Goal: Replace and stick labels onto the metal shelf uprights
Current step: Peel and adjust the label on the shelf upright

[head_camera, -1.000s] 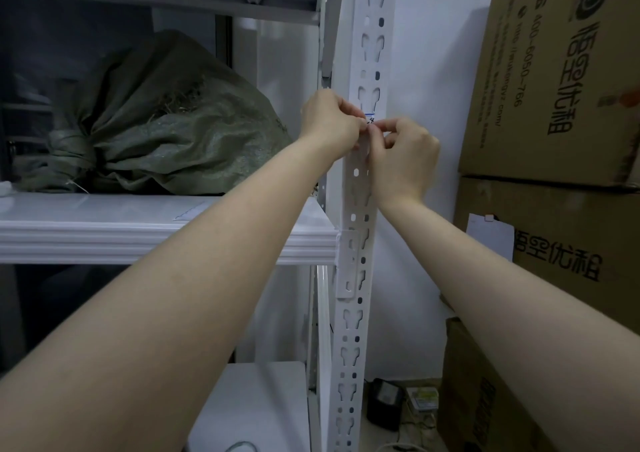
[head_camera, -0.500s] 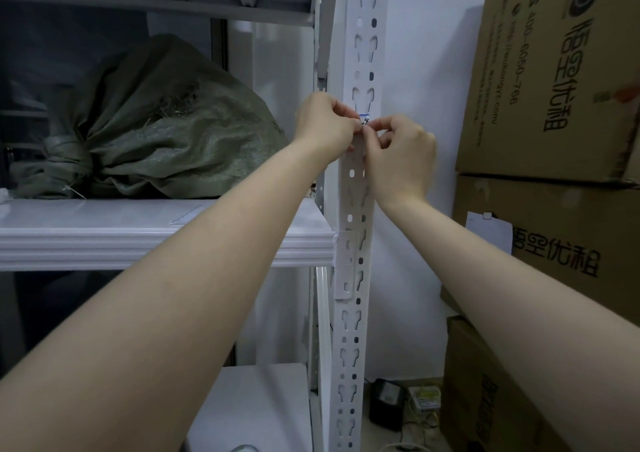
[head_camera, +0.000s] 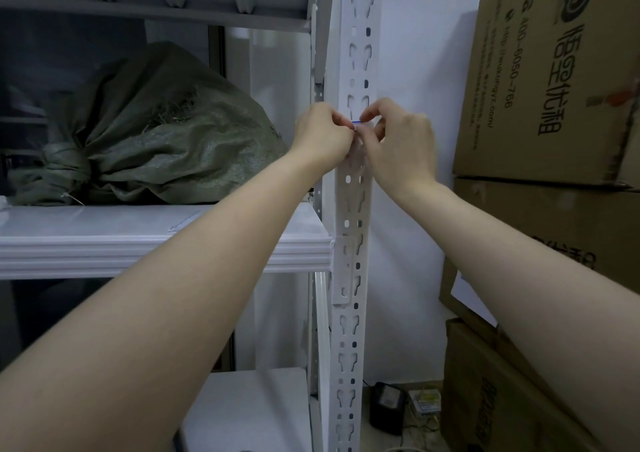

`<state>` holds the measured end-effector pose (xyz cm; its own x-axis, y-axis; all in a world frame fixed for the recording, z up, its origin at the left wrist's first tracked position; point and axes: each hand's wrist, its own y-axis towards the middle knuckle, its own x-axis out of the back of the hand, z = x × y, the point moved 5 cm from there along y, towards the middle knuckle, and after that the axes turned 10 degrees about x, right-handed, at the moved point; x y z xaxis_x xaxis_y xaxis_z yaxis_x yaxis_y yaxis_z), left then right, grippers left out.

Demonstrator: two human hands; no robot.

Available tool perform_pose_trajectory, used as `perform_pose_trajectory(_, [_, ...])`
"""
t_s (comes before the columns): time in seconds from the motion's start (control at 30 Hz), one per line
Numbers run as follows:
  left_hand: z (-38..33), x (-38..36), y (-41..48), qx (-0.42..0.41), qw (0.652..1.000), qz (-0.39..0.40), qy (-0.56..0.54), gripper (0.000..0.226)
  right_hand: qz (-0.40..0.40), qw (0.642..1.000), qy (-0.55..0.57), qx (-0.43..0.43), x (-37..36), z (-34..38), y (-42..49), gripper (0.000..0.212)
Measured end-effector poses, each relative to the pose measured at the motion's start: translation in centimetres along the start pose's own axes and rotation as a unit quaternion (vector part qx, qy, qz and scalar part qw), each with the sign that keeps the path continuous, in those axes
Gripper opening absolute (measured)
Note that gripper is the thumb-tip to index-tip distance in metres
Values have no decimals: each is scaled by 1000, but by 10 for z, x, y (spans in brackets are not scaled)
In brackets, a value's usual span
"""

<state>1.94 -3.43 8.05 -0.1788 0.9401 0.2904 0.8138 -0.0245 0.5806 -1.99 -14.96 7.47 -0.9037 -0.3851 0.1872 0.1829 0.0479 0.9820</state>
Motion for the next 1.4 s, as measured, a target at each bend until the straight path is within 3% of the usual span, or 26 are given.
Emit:
perform_pose_trajectory(0.17, [0, 1, 0, 4, 1000, -3, 10, 33, 48, 999, -4, 6, 2, -1, 11, 10])
perform_pose_trajectory(0.6, [-2, 2, -7, -2, 1000, -11, 11, 34, 64, 998, -6, -22, -8, -3, 8, 17])
perform_pose_trajectory(0.77, [12, 1, -7, 27, 997, -33, -65, 13, 20, 1000, 18, 6, -8, -2, -4, 16])
perform_pose_trajectory(0.87, [19, 1, -4, 68, 990, -31, -122, 21, -37, 997, 45, -53, -6, -4, -1, 39])
perform_pose_trajectory(0.97, [16, 2, -5, 83, 984, -7, -156, 16, -14, 985, 102, -139, -12, -5, 6, 62])
perform_pose_trajectory(1.1, [17, 6, -7, 87, 985, -5, -152, 21, 12, 955, 184, -232, -22, -7, 11, 40])
perform_pose_trajectory(1.2, [21, 9, -7, 88, 988, -18, -125, 26, 16, 946, 217, -242, -21, -3, 12, 19])
perform_pose_trajectory(1.4, [24, 13, -5, 69, 991, -60, -102, 25, 5, 932, 253, -260, -21, -7, 7, 21])
